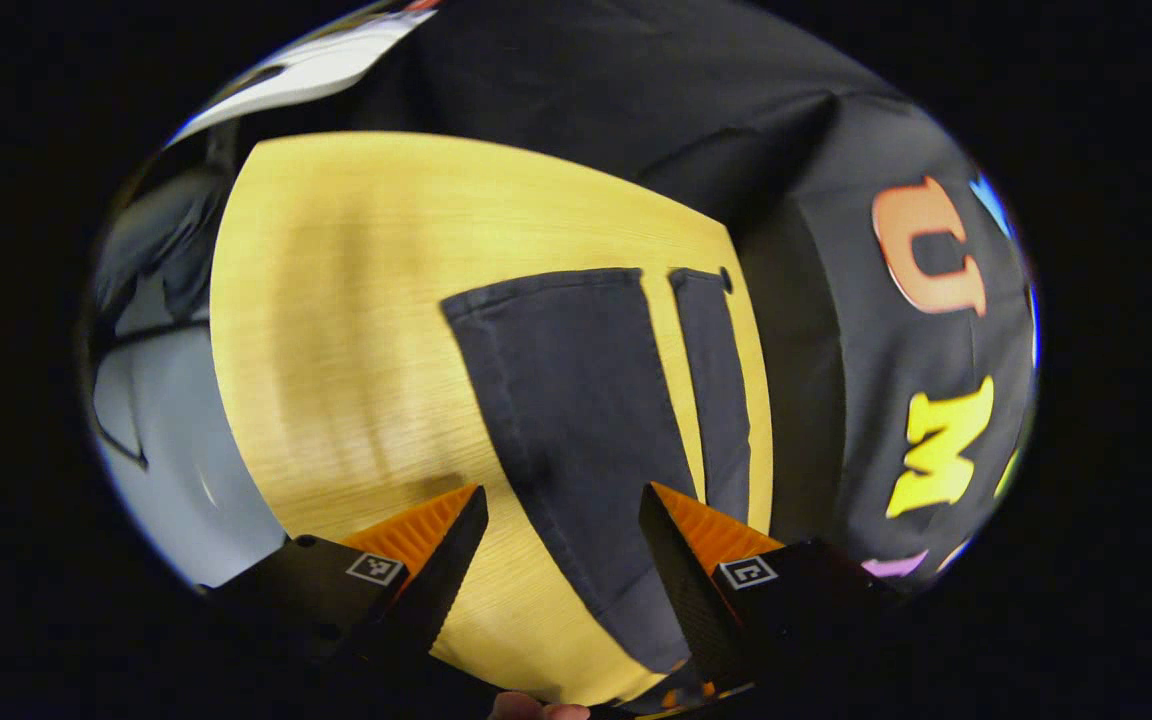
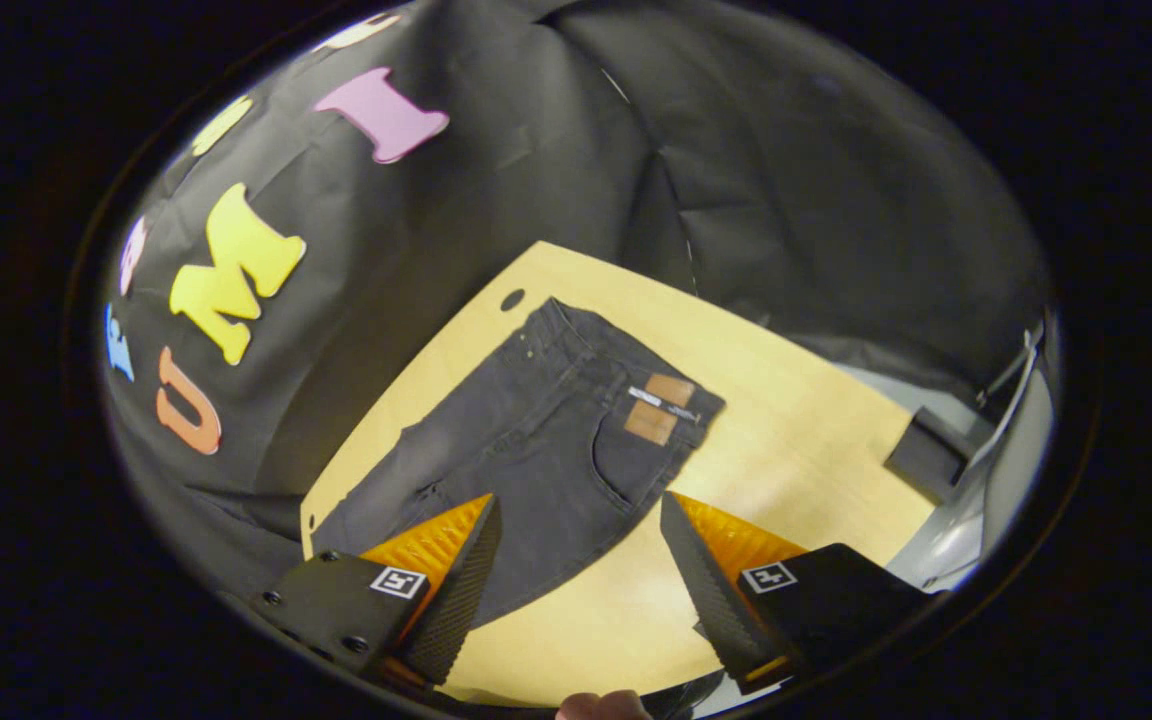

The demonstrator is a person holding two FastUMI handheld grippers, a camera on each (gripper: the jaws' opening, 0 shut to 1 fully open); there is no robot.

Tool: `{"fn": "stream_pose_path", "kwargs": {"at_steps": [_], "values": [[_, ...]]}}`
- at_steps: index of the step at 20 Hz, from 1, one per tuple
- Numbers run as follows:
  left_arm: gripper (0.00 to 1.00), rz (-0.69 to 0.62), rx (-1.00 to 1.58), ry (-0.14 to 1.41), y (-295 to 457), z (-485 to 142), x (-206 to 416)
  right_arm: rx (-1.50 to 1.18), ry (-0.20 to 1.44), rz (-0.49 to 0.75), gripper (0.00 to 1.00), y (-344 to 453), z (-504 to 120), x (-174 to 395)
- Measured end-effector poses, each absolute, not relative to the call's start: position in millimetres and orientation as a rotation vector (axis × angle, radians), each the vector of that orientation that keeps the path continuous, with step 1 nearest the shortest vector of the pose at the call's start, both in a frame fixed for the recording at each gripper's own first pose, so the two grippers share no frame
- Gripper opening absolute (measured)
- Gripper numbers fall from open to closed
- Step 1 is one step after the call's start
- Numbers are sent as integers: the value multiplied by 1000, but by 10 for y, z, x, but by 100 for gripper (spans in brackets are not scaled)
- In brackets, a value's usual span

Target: Grasp the waist and the cuffs of the jeans and fold them to make the two legs overlap; first hold the waist and fold one-third of the jeans toward the cuffs, then hold the cuffs and fold the remaining one-third in the same direction to finish folding.

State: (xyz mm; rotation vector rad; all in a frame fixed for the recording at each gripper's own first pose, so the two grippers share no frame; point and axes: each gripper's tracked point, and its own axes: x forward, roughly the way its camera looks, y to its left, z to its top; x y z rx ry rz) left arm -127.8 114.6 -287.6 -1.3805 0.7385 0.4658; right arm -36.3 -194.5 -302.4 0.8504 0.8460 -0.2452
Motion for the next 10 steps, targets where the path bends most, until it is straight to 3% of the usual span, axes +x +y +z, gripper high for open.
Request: {"fn": "stream_pose_path", "kwargs": {"at_steps": [7,8,9,10], "values": [[96,502,-1460,679,1301,-2903,-1086,1027,873,-323,98,-2190,-3438,-325],[87,504,-1465,676,1298,-2906,-1028,1073,884,-335,98,-2200,-3520,-295],[96,506,-1468,671,1294,-2921,-989,1112,895,-345,98,-2211,-3603,-284],[96,509,-1472,661,1303,-2917,-972,1135,903,-359,98,-2252,-3685,-256]]}}
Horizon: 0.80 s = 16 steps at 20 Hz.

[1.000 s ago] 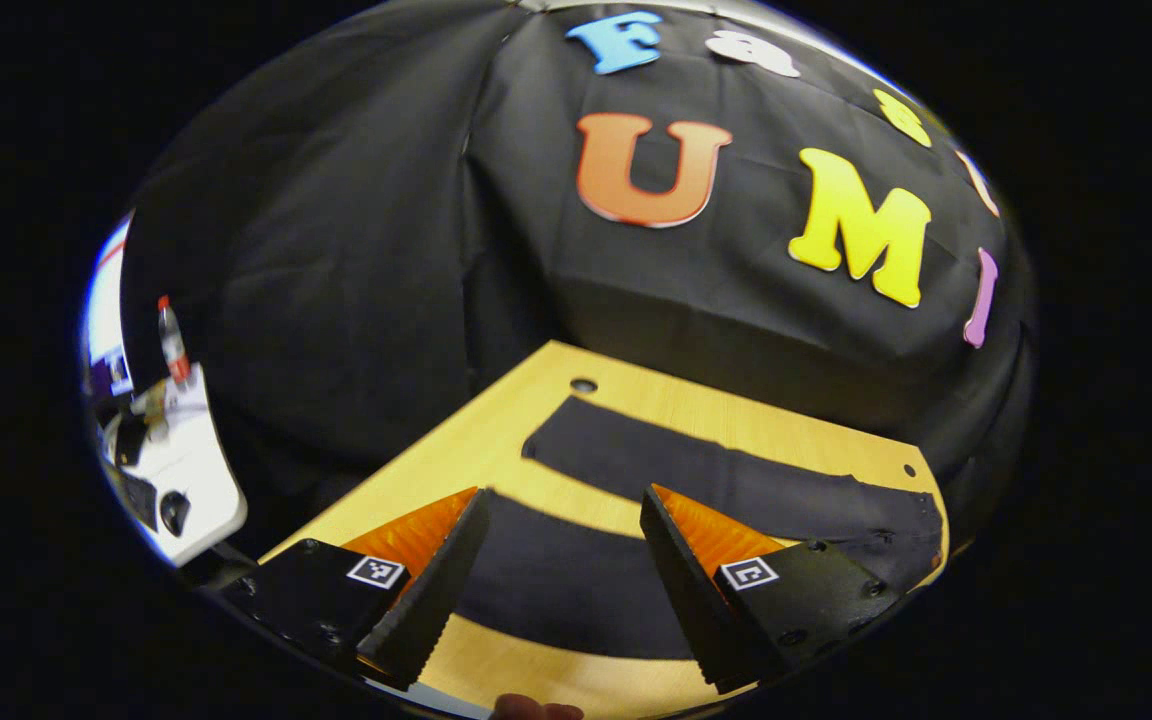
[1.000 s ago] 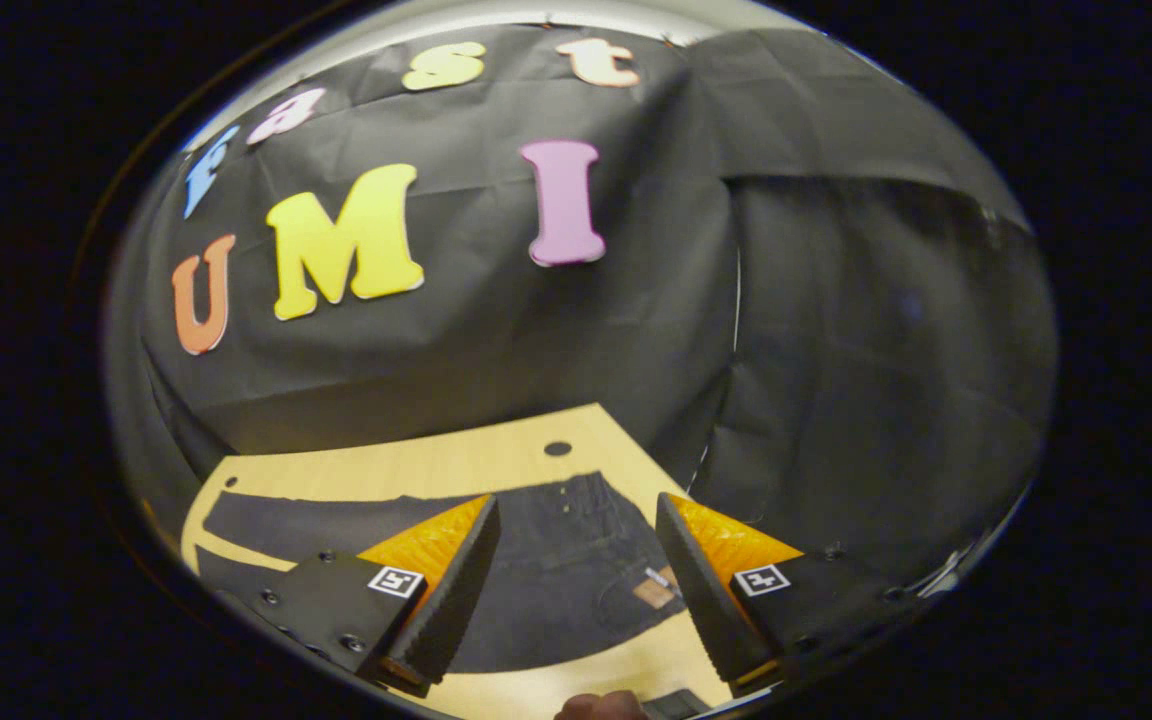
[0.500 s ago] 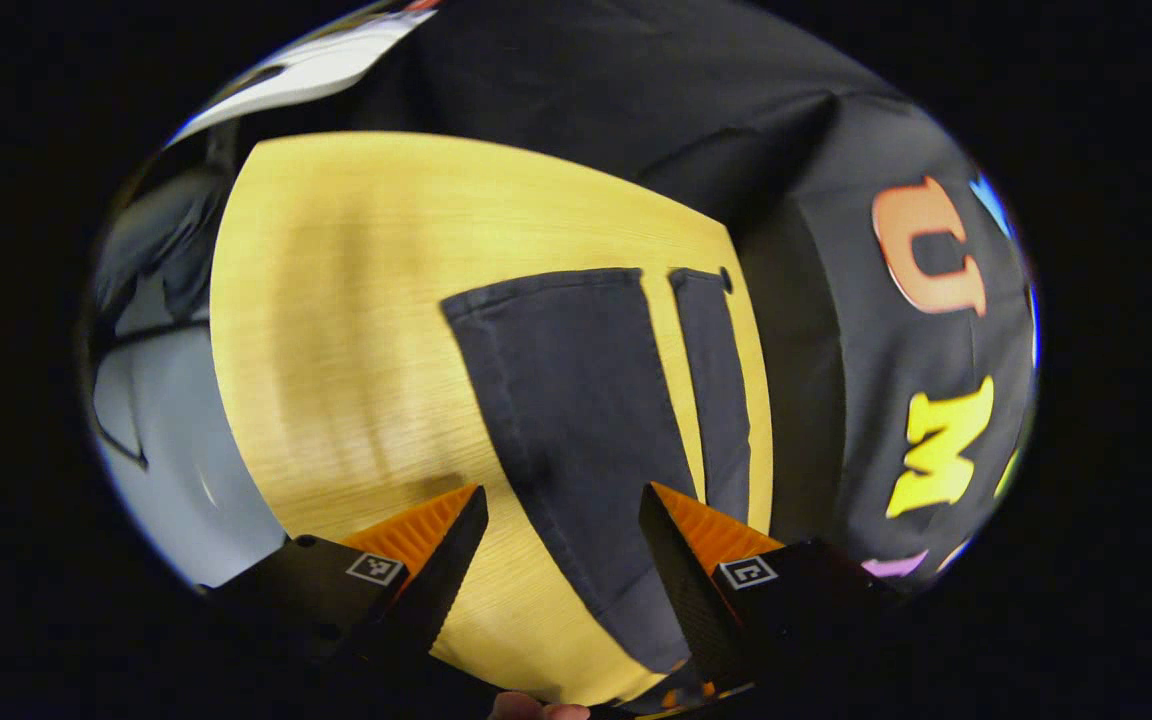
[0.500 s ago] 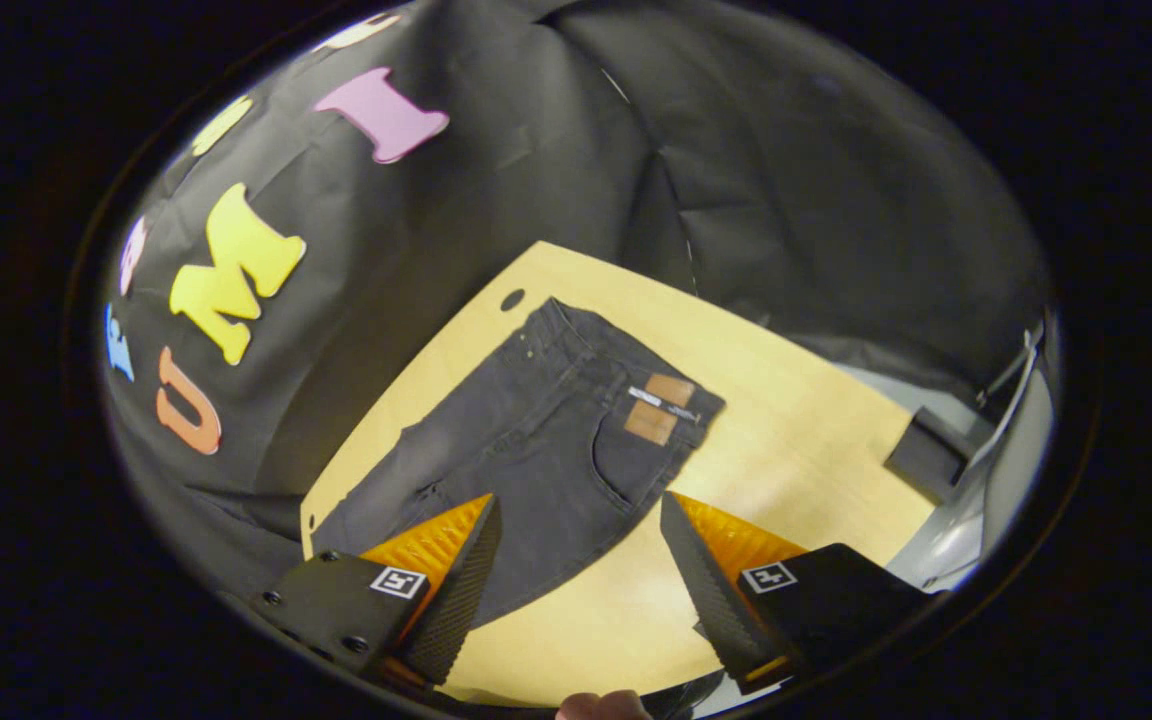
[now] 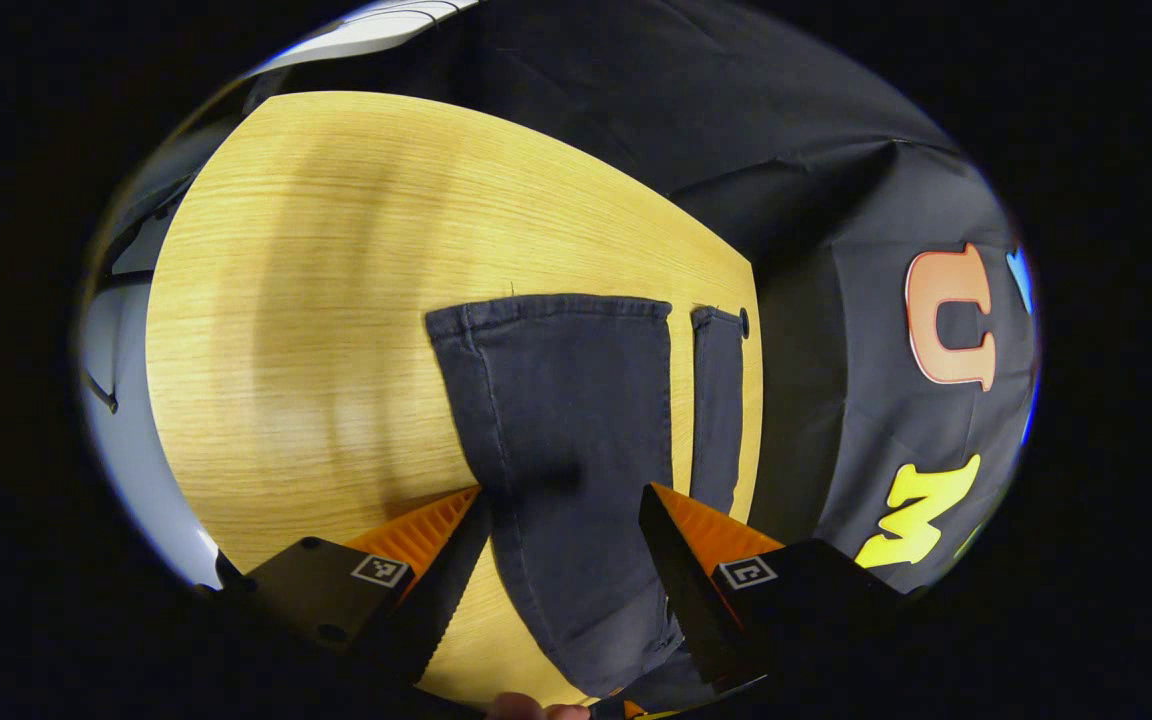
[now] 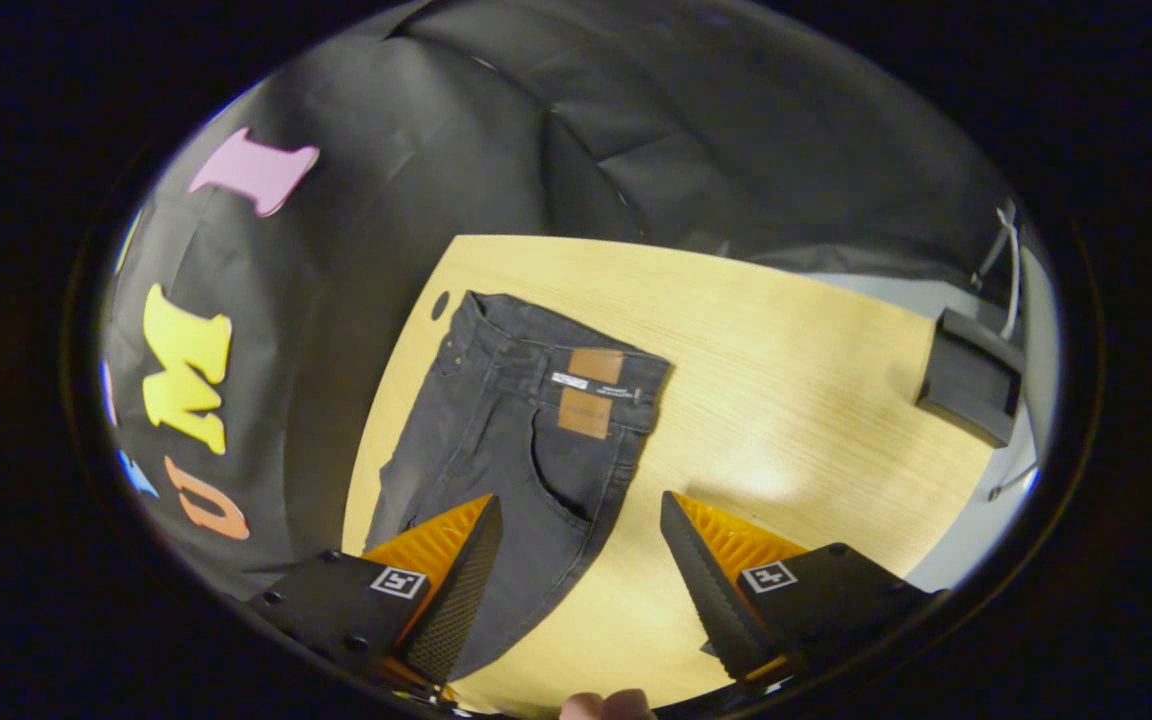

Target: Grasp the waist and the cuffs of the jeans and fold them to make the two legs overlap; first hold the waist and fold one-third of the jeans toward the cuffs, then hold the cuffs and fold the remaining one-third in the same direction to finish folding.

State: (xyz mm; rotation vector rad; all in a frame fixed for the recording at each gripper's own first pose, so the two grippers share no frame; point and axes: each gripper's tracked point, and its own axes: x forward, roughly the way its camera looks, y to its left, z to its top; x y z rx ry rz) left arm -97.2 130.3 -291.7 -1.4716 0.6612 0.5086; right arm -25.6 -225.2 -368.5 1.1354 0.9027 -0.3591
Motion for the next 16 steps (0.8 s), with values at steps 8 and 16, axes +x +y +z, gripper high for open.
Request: {"fn": "stream_pose_path", "kwargs": {"at_steps": [8,16], "values": [[95,510,-1536,598,1314,-2891,-766,1235,832,-323,95,-2384,-3793,193],[60,532,-1536,669,1293,-3028,-717,1180,894,-436,44,-2383,-3963,288]]}}
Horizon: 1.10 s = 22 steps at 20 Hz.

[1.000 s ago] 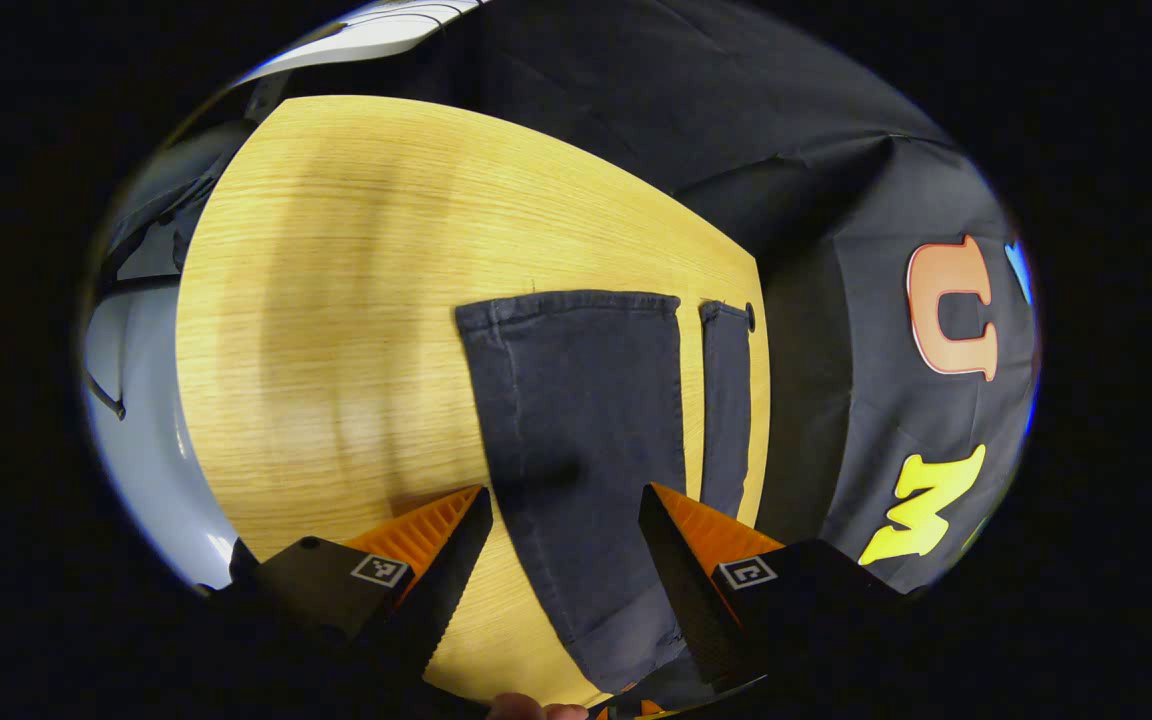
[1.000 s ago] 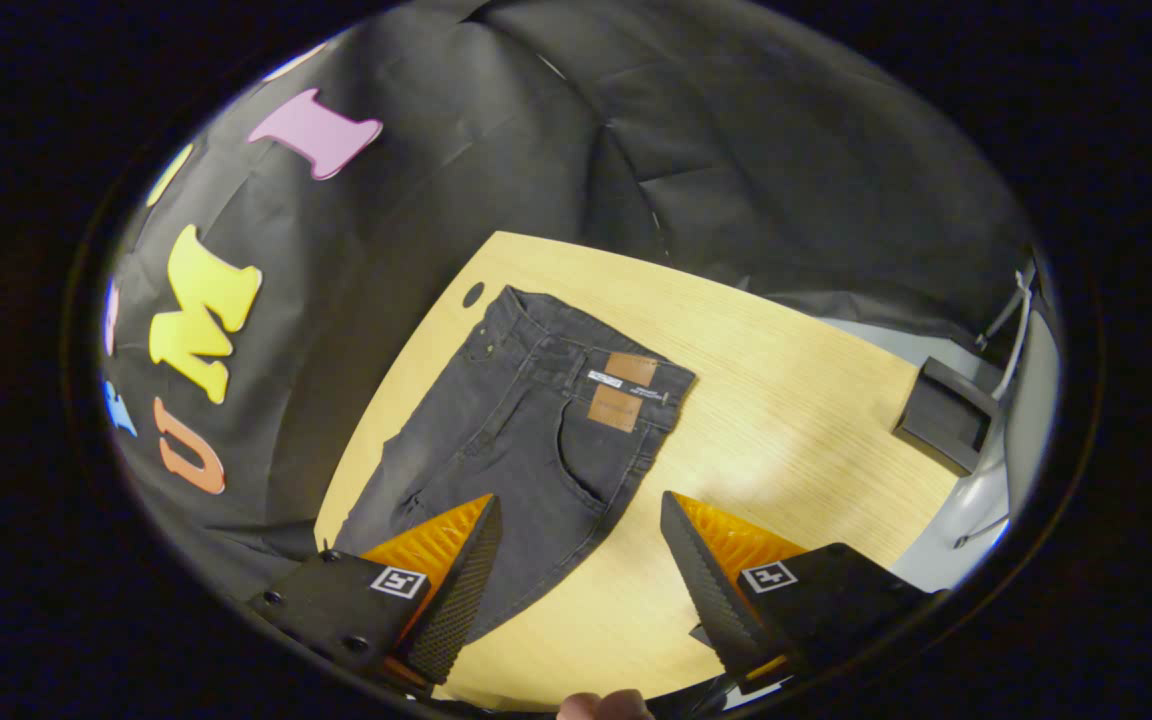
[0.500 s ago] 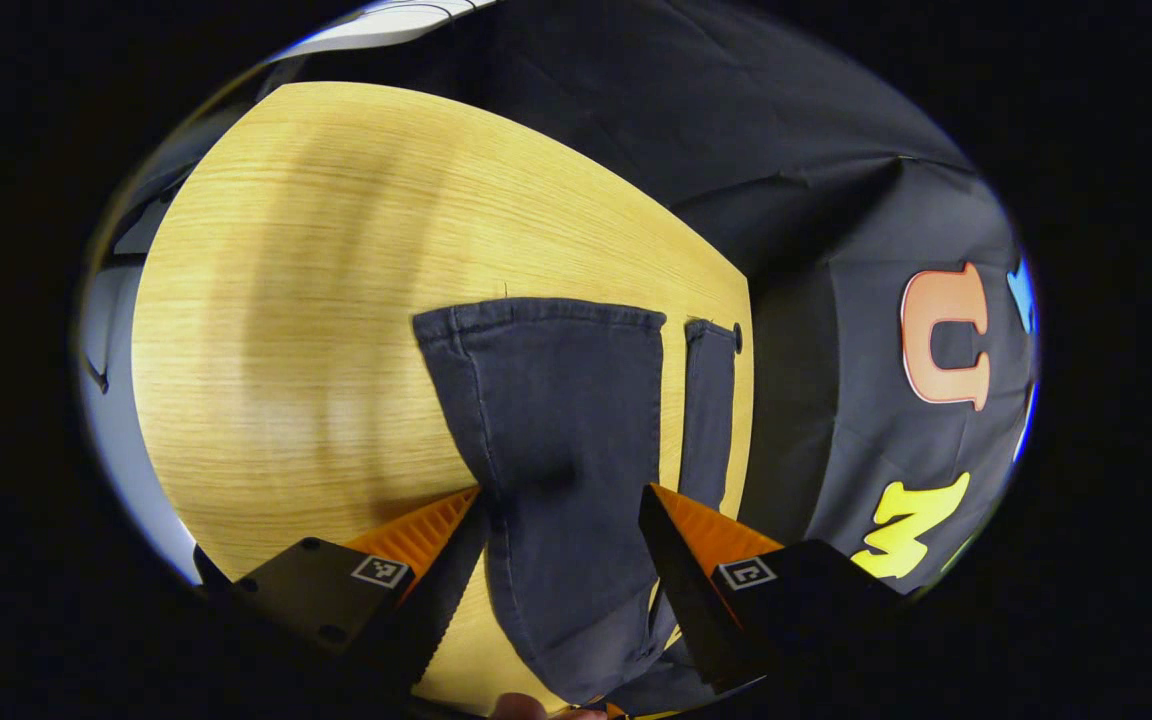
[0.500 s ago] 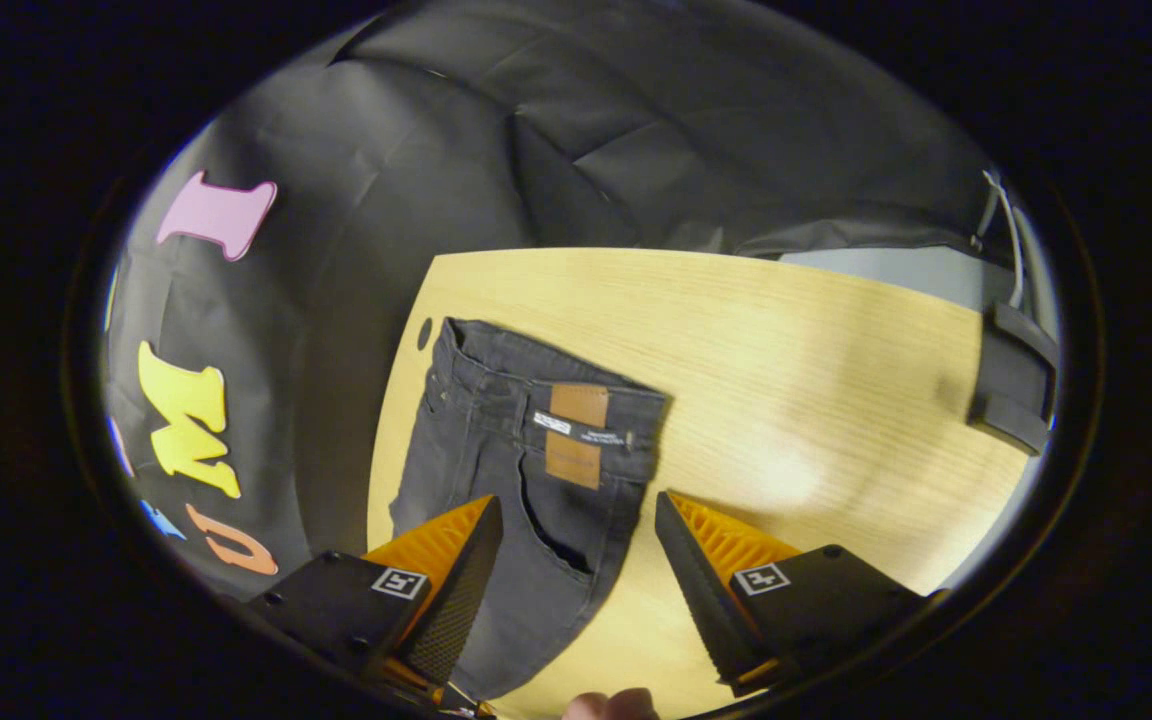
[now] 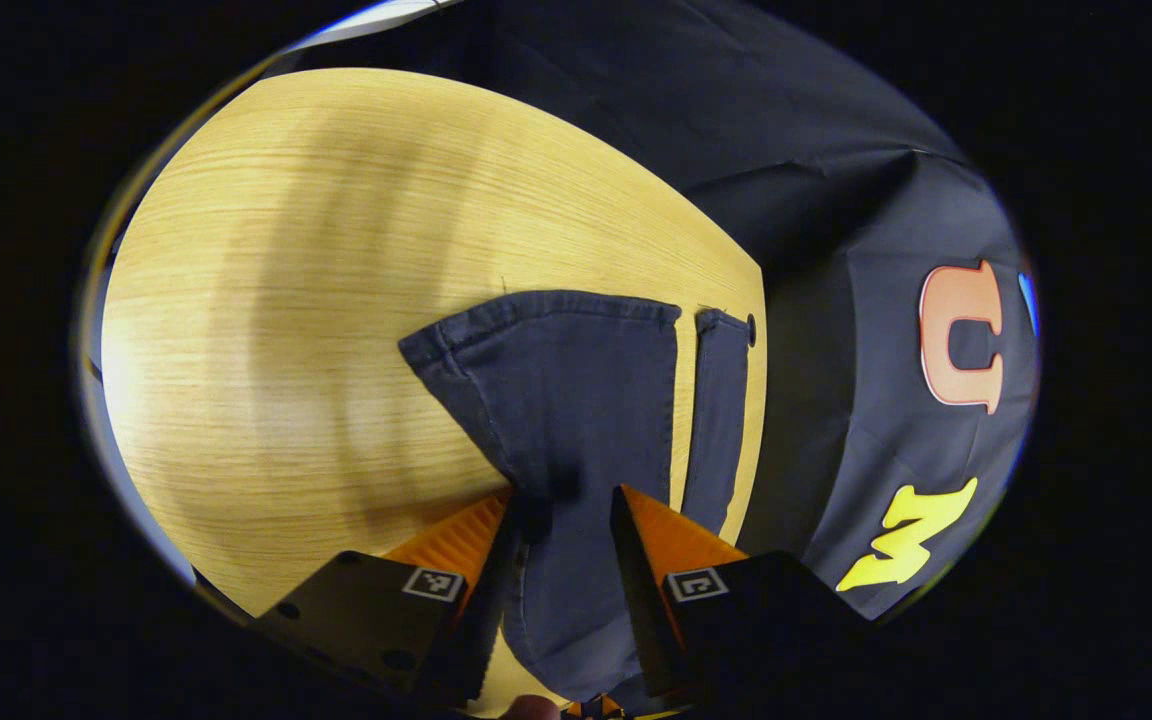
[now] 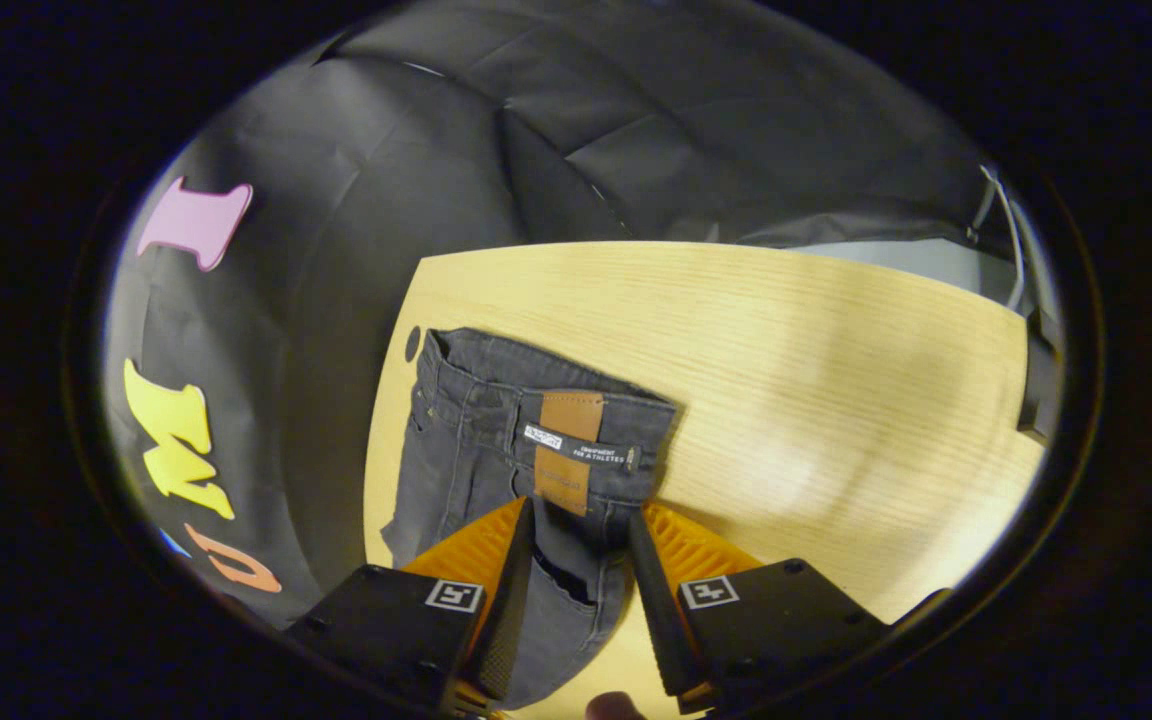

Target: Grasp the waist and the cuffs of the jeans and fold them to make the two legs overlap; first hold the waist and fold one-third of the jeans toward the cuffs, then hold the cuffs and fold the remaining one-third in the same direction to finish folding.

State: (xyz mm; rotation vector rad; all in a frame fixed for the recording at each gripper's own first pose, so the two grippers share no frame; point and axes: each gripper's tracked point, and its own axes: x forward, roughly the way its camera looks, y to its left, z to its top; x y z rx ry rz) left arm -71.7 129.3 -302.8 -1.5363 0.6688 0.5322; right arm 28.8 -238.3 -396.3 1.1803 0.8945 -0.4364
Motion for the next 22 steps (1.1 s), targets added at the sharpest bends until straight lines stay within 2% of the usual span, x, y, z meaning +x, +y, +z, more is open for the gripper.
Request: {"fn": "stream_pose_path", "kwargs": {"at_steps": [2,3,4,6,8,9,10,17,22], "values": [[51,554,-1541,695,1288,-3099,-724,1134,933,-472,28,-2408,-4019,265],[53,569,-1543,706,1290,-3138,-730,1143,937,-479,20,-2415,-4031,257],[20,568,-1549,708,1285,-3149,-715,1156,951,-485,20,-2424,-4046,269],[12,556,-1556,735,1260,-3147,-717,1217,959,-493,7,-2429,-4070,289],[6,554,-1572,744,1263,-3140,-712,1237,966,-508,6,-2437,-4027,269],[6,554,-1573,747,1270,-3121,-727,1231,970,-499,1,-2402,-4037,282],[5,546,-1568,747,1259,-3091,-729,1222,968,-487,0,-2409,-3992,267],[4,454,-1537,747,1243,-2563,-570,1269,863,-388,0,-2396,-3312,327],[4,378,-1470,746,1286,-2177,-387,1257,814,-320,0,-2297,-2868,572]]}}
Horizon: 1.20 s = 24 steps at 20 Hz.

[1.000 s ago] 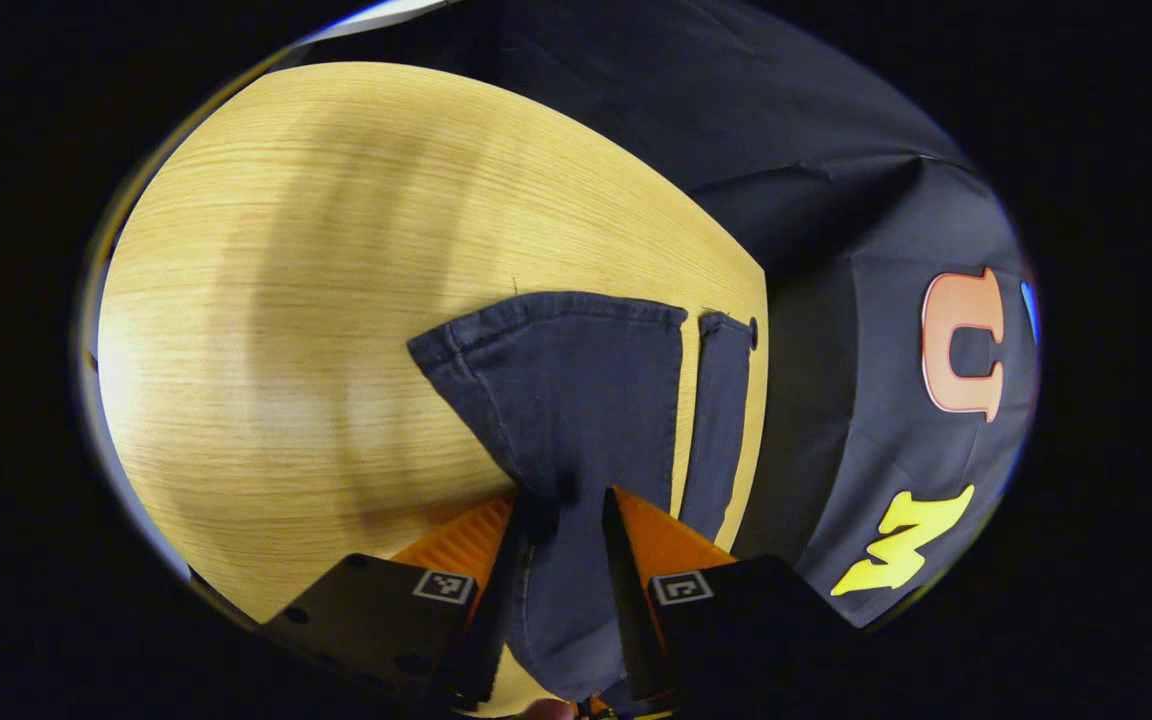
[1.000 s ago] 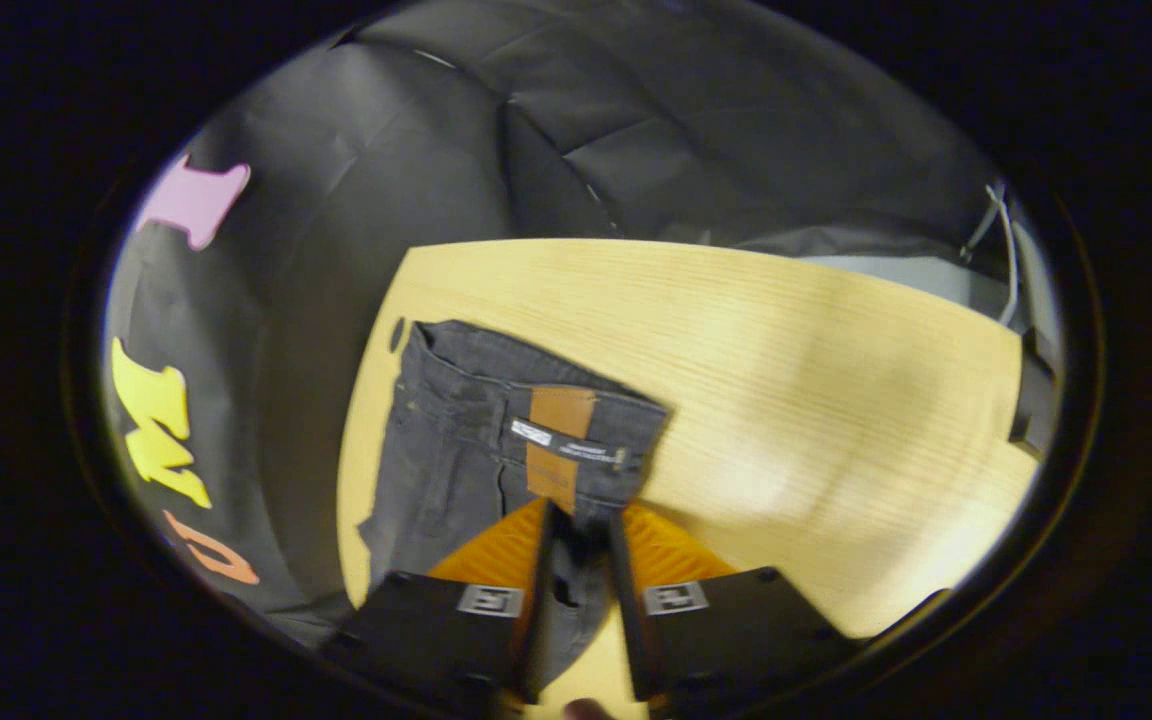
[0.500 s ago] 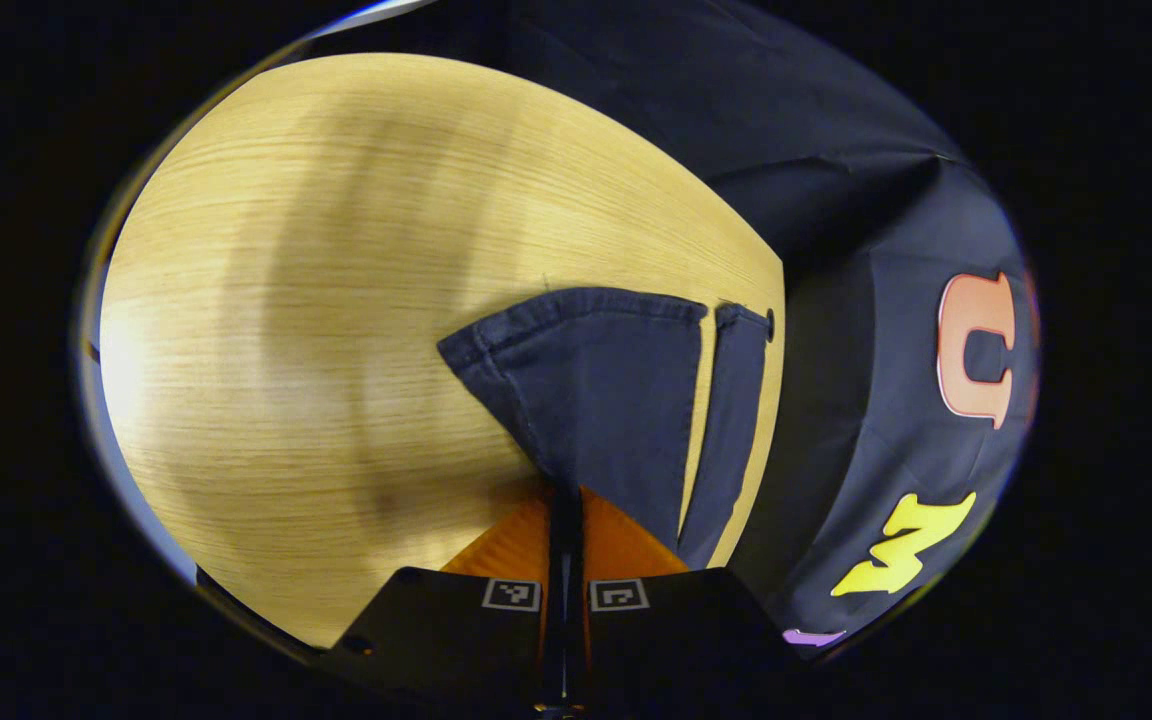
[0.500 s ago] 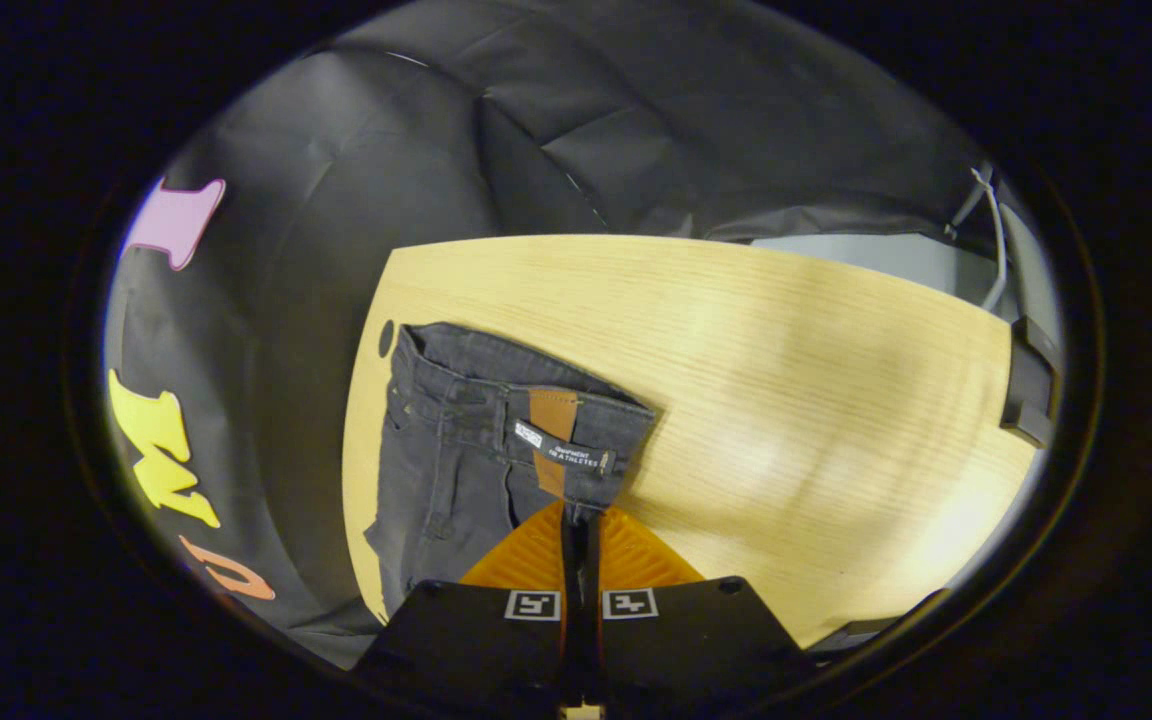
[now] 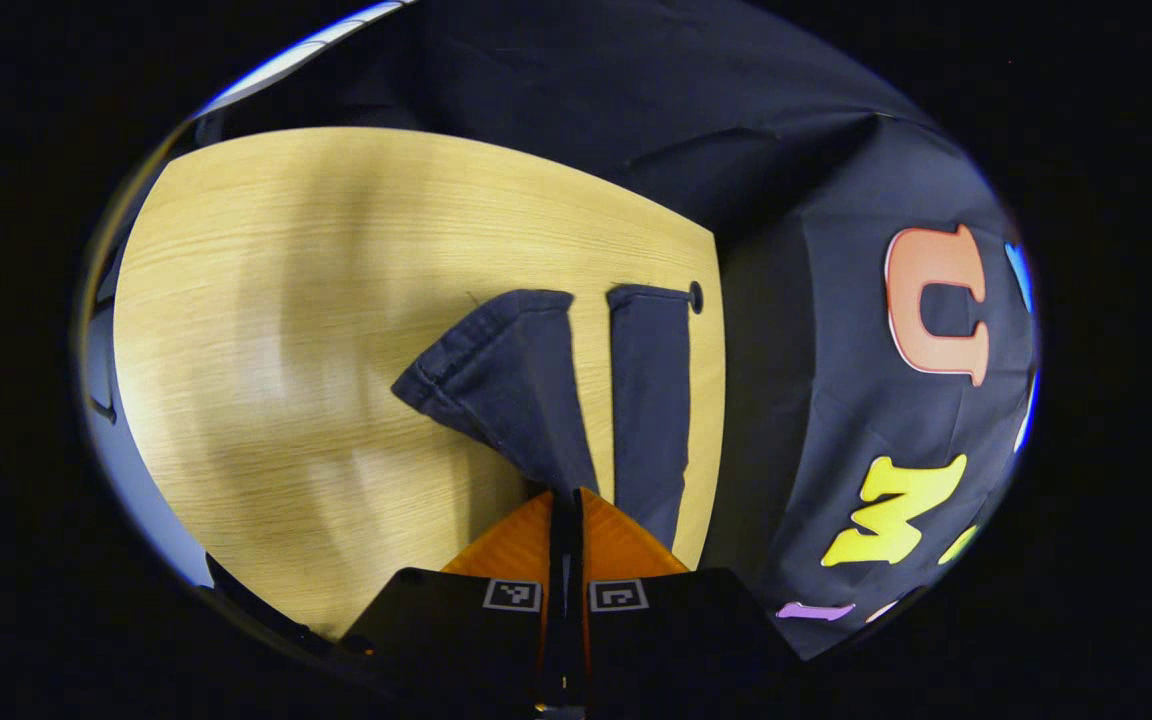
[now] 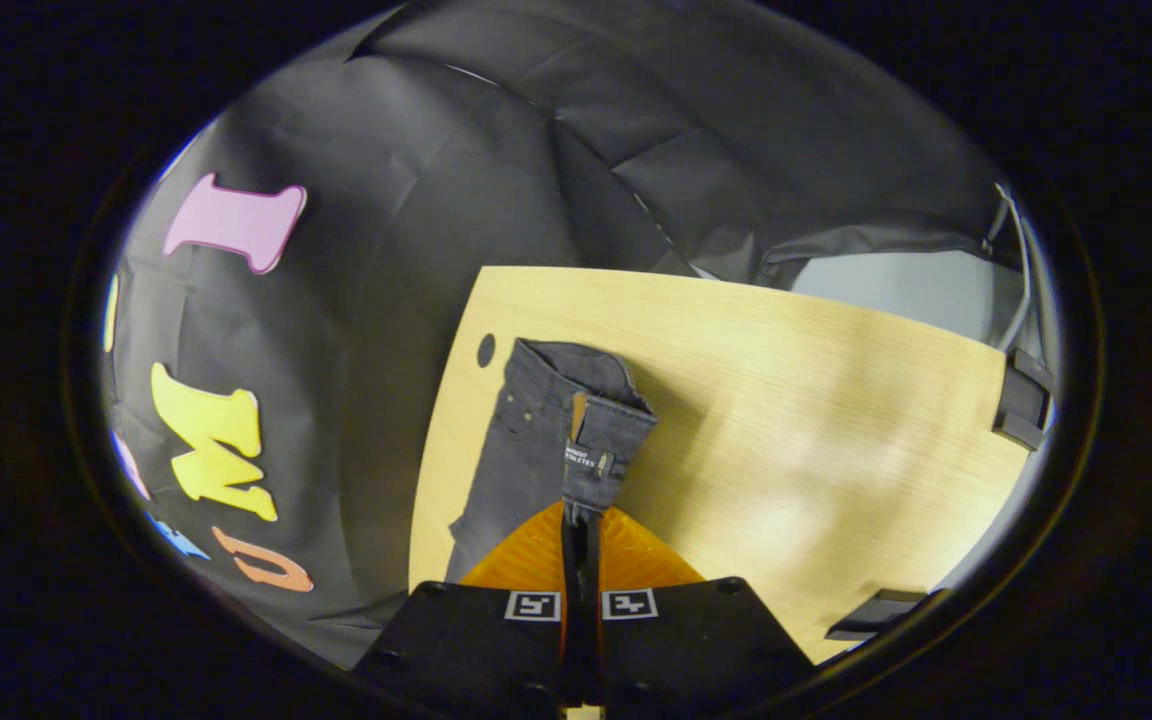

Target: Grasp the waist and the cuffs of the jeans and fold them to make the two legs overlap; first hold the waist and fold one-third of the jeans toward the cuffs, then hold the cuffs and fold the remaining one-third in the same direction to finish folding.

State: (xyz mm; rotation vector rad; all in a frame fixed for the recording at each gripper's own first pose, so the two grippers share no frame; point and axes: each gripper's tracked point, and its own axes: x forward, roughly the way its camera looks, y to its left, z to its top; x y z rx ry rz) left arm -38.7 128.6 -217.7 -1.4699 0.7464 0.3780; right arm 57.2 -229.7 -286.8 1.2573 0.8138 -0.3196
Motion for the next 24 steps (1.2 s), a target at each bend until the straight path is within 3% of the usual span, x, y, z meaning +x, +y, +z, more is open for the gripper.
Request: {"fn": "stream_pose_path", "kwargs": {"at_steps": [10,17,24], "values": [[4,250,-1355,796,1430,-1658,240,1187,787,-213,0,-2128,-2267,1312],[4,232,-1330,869,1497,-1759,927,1137,784,-185,0,-2148,-2159,1885],[4,179,-1139,980,1525,-2190,1576,1104,810,-209,0,-2092,-2564,2560]]}}
